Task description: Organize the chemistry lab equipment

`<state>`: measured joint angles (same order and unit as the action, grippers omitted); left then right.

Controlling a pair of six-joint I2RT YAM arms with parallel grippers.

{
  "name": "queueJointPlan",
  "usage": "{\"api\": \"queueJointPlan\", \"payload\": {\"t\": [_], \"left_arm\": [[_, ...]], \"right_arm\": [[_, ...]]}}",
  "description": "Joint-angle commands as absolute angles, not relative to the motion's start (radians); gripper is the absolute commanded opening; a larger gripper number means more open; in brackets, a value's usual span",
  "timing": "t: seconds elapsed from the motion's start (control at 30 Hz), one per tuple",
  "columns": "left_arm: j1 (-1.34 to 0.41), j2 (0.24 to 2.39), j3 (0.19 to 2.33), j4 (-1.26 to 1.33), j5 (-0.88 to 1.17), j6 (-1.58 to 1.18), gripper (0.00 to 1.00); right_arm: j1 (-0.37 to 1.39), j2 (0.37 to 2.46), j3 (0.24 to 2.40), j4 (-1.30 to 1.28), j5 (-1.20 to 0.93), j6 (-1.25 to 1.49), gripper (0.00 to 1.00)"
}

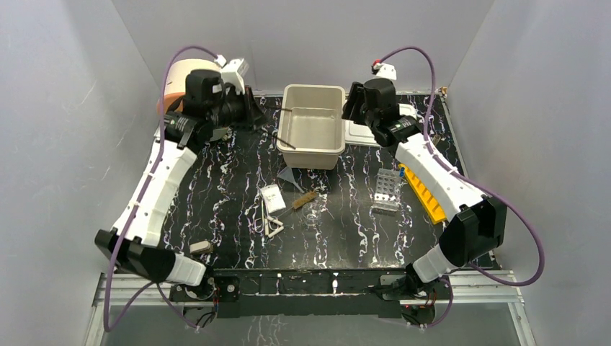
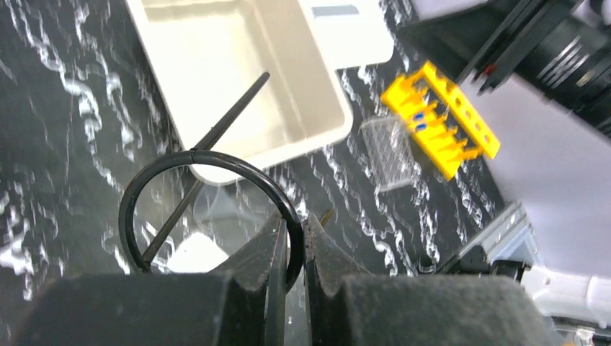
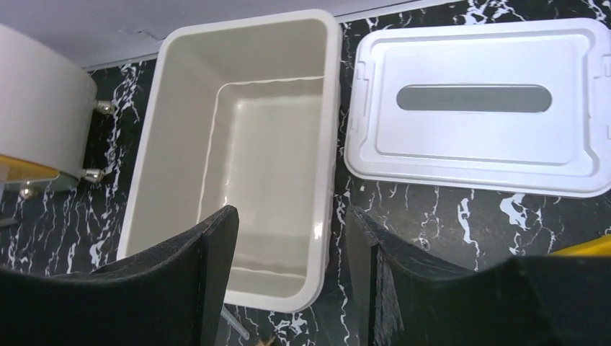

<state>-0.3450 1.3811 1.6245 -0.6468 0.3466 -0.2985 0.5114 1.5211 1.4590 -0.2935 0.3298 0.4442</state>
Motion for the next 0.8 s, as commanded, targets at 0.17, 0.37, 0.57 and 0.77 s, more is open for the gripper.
{"api": "queueJointPlan", "payload": {"t": [0.17, 0.37, 0.57, 0.77], "left_arm": [[-0.382, 1.700, 2.012, -0.530, 0.331, -0.309, 0.00], [-0.429, 1.958, 2.234, -0.553, 0.185, -0.297, 0.00], [-0.447, 2.107, 2.313, -0.550, 0.113, -0.285, 0.00], [-0.497, 2.209, 2.330, -0.561, -0.100, -0.252, 0.00]], "right_arm": [[0.393, 1.413, 1.376, -0.237, 0.307, 0.509, 0.64], [0.357, 1.401, 1.325, -0.198, 0.309, 0.489, 0.64], [0.342, 1.397, 1.301, -0.192, 0.304, 0.470, 0.65], [0.336, 1.394, 1.277, -0.198, 0.292, 0.469, 0.65]]}}
